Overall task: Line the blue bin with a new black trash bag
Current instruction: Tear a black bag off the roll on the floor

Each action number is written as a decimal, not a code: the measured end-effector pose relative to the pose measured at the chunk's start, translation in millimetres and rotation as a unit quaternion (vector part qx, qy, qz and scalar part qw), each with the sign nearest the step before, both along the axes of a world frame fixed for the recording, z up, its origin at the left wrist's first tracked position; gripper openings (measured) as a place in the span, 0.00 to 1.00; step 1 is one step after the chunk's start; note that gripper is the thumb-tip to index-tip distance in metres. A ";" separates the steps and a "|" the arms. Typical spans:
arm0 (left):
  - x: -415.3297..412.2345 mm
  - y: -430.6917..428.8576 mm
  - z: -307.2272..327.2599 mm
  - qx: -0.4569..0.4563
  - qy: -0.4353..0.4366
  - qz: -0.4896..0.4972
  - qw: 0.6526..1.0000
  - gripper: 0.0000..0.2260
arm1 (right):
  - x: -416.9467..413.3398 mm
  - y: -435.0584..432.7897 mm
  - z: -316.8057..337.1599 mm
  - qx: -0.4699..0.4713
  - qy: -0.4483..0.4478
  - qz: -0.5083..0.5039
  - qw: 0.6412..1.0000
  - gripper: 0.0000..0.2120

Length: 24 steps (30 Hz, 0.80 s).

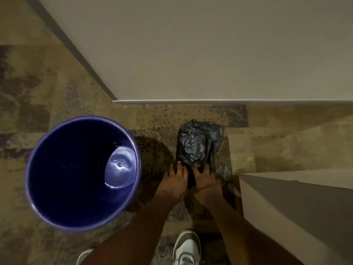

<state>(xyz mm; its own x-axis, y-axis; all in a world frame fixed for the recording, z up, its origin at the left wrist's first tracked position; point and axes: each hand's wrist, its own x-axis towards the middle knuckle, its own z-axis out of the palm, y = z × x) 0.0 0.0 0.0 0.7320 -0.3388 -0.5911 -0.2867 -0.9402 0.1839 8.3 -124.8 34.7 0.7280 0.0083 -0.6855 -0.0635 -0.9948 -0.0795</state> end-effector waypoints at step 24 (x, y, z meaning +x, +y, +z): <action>-10.4 3.7 50.1 -0.355 0.035 0.426 0.832 0.20 | 14.5 20.8 49.9 0.394 -0.180 -0.569 0.699 0.14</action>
<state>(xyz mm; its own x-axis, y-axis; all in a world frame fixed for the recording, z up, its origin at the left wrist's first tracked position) -10.4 3.7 50.1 0.8569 0.0029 -0.5154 0.4628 -0.4444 0.7670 22.8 -104.0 84.6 0.6946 -0.4452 -0.5650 -0.6127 0.0453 -0.7890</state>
